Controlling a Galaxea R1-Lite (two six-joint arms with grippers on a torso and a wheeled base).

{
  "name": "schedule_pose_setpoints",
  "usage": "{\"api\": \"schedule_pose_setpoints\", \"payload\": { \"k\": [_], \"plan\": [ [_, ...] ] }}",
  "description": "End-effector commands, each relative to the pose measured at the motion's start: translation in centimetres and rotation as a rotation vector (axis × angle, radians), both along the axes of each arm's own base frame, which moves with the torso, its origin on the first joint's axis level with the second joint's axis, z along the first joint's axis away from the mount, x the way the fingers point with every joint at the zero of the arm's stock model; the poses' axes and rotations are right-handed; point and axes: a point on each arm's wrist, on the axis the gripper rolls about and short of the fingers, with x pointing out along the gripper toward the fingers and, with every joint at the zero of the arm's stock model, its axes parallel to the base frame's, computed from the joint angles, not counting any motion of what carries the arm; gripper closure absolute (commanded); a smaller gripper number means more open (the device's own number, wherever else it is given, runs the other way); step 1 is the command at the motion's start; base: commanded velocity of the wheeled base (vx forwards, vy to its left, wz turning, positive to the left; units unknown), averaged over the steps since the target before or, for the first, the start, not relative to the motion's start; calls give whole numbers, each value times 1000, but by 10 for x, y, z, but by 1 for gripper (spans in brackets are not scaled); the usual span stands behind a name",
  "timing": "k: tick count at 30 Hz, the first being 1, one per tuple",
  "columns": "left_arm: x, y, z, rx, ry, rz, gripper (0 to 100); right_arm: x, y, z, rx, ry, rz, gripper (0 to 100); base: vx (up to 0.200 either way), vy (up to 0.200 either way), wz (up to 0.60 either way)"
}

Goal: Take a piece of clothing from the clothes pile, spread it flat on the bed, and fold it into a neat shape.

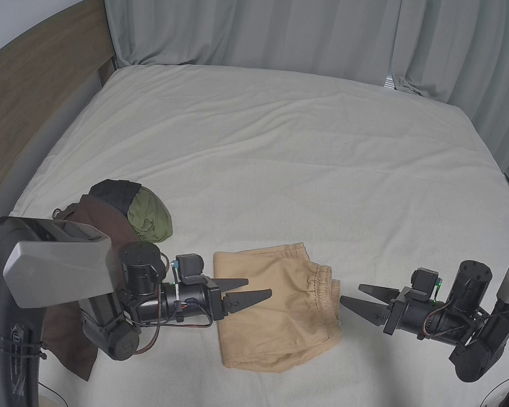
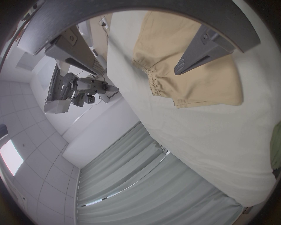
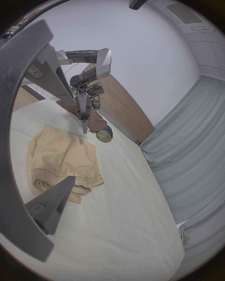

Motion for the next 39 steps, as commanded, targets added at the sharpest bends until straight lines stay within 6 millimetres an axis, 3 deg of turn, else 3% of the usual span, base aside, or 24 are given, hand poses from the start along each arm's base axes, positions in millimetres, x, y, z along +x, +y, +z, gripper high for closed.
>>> {"api": "schedule_pose_setpoints", "payload": {
  "k": [1, 9, 14, 15, 22, 29, 33, 39],
  "plan": [
    [-7, 28, 14, 29, -52, 36, 0, 0, 1, -1, -1, 4, 2, 0, 0, 0, 0],
    [-16, 86, 30, 87, -153, 93, 0, 0, 1, -2, -4, 8, 4, 0, 0, 0, 0],
    [-18, 94, 33, 97, -176, 100, 0, 0, 1, -3, -4, 10, 4, 0, 0, 0, 0],
    [-21, 113, 34, 151, -246, 142, 0, -2, 0, -4, -7, 19, 4, 0, 0, 0, 0],
    [-23, 130, 30, 241, -360, 162, 0, -1, 1, -8, -11, 31, 4, 0, 0, 0, 0],
    [-25, 174, 29, 302, -465, 182, 0, 0, 1, -11, -15, 43, 4, 0, 0, 0, 0],
    [-29, 186, 27, 335, -507, 182, 0, 2, 1, -20, -24, 71, 4, 0, 0, 0, 0],
    [-34, 185, 22, 319, -495, 135, 0, 4, 0, -26, -30, 93, -2, 0, 0, 0, 0]
  ]
}}
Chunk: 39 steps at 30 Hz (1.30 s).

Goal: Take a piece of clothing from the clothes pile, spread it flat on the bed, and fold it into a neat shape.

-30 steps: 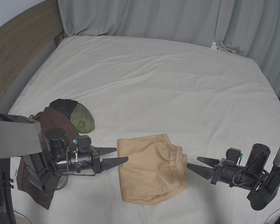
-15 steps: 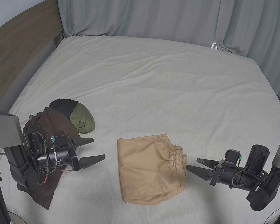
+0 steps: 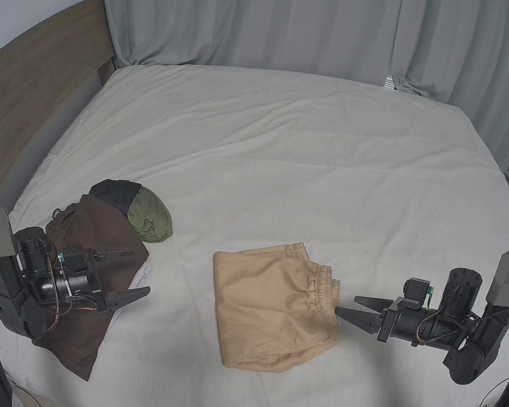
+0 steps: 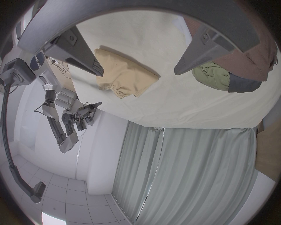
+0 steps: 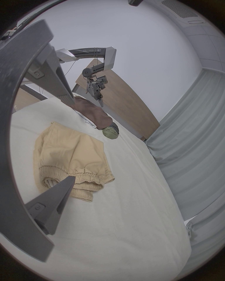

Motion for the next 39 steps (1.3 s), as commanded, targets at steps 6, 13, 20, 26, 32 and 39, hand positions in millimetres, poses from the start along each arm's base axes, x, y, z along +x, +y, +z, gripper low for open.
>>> {"api": "schedule_pose_setpoints", "payload": {
  "k": [6, 13, 20, 26, 32, 39],
  "plan": [
    [-2, 0, -3, -2, 16, -2, 0, 4, 0, -18, -30, 60, -43, 0, 0, 0, 0],
    [-1, 3, -4, -3, 18, 9, 0, 7, -1, -38, -52, 125, -59, 0, 0, 0, 0],
    [-2, 3, -4, -4, 22, 6, 0, 12, -2, -55, -68, 171, -77, 0, 0, 0, 0],
    [-2, 3, -3, -2, 16, 7, 0, 18, -2, -75, -90, 217, -103, 0, 0, 0, 0],
    [-3, 2, -5, -3, 27, 5, 0, 20, 0, -91, -104, 259, -99, 0, 0, 0, 0],
    [-3, 2, -4, -3, 24, 4, 0, 24, 2, -94, -74, 288, -115, 0, 0, 0, 0]
  ]
}}
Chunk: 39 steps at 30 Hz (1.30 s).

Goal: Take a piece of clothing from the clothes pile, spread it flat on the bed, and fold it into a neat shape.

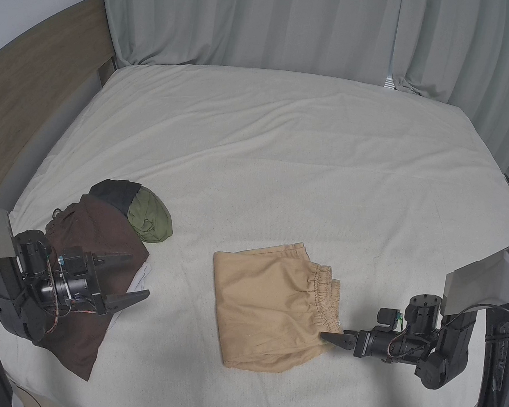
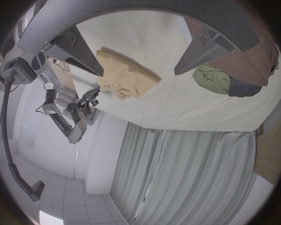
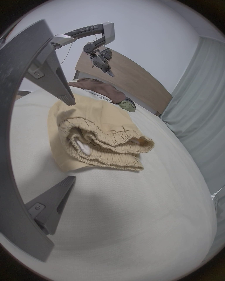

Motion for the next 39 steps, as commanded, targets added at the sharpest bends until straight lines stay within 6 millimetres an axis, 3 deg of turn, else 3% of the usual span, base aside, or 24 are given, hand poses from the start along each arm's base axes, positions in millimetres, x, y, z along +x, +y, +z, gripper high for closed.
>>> {"api": "schedule_pose_setpoints", "payload": {
  "k": [1, 16, 39],
  "plan": [
    [0, -1, 1, 0, -4, -1, 0, 3, 2, -9, 11, 31, -7, 0, 0, 0, 0],
    [0, -3, 1, 0, -2, -8, 0, 8, 34, -7, 108, 91, -23, 0, 0, 0, 0],
    [0, -2, 1, 0, -2, -8, 0, 10, 38, -7, 115, 86, -13, 0, 0, 0, 0]
  ]
}}
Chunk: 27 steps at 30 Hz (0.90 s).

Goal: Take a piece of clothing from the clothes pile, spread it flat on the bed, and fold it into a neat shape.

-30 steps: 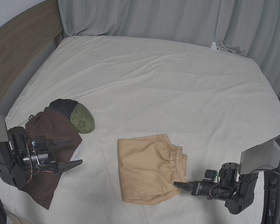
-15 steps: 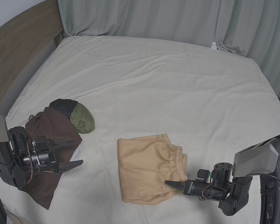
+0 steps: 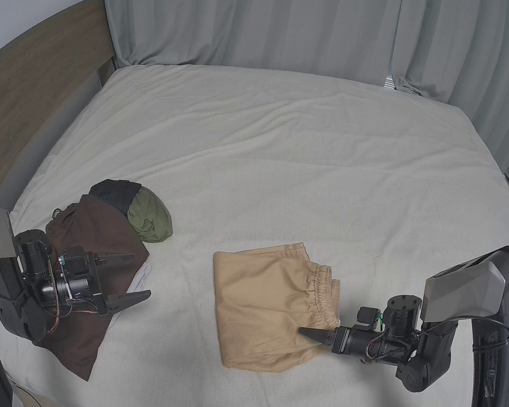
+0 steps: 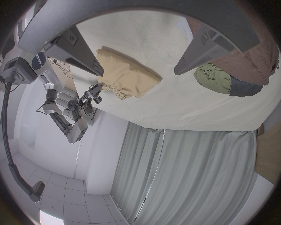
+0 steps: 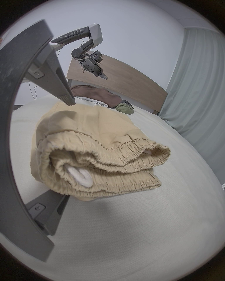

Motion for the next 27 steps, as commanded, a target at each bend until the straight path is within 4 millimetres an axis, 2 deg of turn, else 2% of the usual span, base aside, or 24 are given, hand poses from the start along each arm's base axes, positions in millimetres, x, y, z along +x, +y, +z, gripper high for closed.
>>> {"api": "schedule_pose_setpoints", "payload": {
  "k": [1, 27],
  "plan": [
    [0, 0, 0, 0, 0, 0, 0, 0, 0, 0, 0, 0, 1, 0, 0, 0, 0],
    [0, 1, 0, 1, 0, 3, 0, -1, 0, -3, -3, 8, 1, 0, 0, 0, 0]
  ]
}}
